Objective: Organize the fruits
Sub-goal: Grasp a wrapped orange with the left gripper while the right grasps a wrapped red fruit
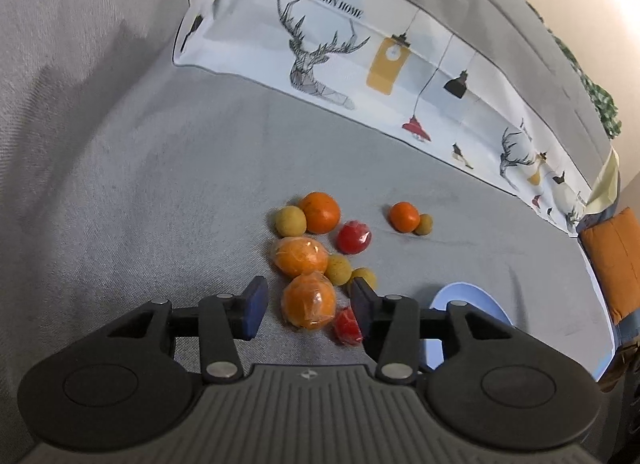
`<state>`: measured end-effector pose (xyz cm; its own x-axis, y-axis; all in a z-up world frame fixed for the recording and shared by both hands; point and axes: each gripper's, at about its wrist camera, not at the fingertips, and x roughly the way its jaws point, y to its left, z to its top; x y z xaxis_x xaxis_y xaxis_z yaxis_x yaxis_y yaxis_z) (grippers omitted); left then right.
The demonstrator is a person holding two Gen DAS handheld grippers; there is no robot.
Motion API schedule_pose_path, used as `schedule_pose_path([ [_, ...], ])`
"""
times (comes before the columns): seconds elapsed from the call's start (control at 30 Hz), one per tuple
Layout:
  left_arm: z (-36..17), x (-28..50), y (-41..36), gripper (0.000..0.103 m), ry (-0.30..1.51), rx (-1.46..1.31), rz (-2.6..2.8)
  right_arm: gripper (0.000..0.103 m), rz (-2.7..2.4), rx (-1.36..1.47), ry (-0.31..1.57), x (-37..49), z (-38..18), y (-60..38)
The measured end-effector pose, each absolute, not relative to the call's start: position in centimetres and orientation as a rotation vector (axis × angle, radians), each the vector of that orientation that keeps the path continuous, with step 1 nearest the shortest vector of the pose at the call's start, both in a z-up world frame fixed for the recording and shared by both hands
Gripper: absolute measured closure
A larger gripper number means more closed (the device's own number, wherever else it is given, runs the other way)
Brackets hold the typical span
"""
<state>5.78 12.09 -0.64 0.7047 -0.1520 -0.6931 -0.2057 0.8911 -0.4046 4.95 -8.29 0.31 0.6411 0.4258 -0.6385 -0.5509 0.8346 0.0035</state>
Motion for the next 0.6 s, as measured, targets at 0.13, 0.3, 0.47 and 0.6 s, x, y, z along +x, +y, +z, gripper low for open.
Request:
schedule_pose_path([
  [0.13,-1.4,7.0,12.1,0.051,0.838,-0.485,0.023,0.048,0.572,-0.217,0.686,5.9,-0.6,-7.1],
  [0.3,-2.4,8.3,11.8,0.047,0.879,-0.473,0.016,0.048,0.556,-0.214,0.726,6.5,-1.6,-6.5],
  [0.47,-2.8,8.7,11.5,0.047,0.882,-0.449,0.024,0.056,0.569,-0.215,0.754,6.6,-2.2,-6.3],
  [0.6,-2.9,8.9,11.6,0.048,0.894,-0.458,0.022,0.071,0.579,-0.215,0.773,6.5,-2.5,-6.3],
])
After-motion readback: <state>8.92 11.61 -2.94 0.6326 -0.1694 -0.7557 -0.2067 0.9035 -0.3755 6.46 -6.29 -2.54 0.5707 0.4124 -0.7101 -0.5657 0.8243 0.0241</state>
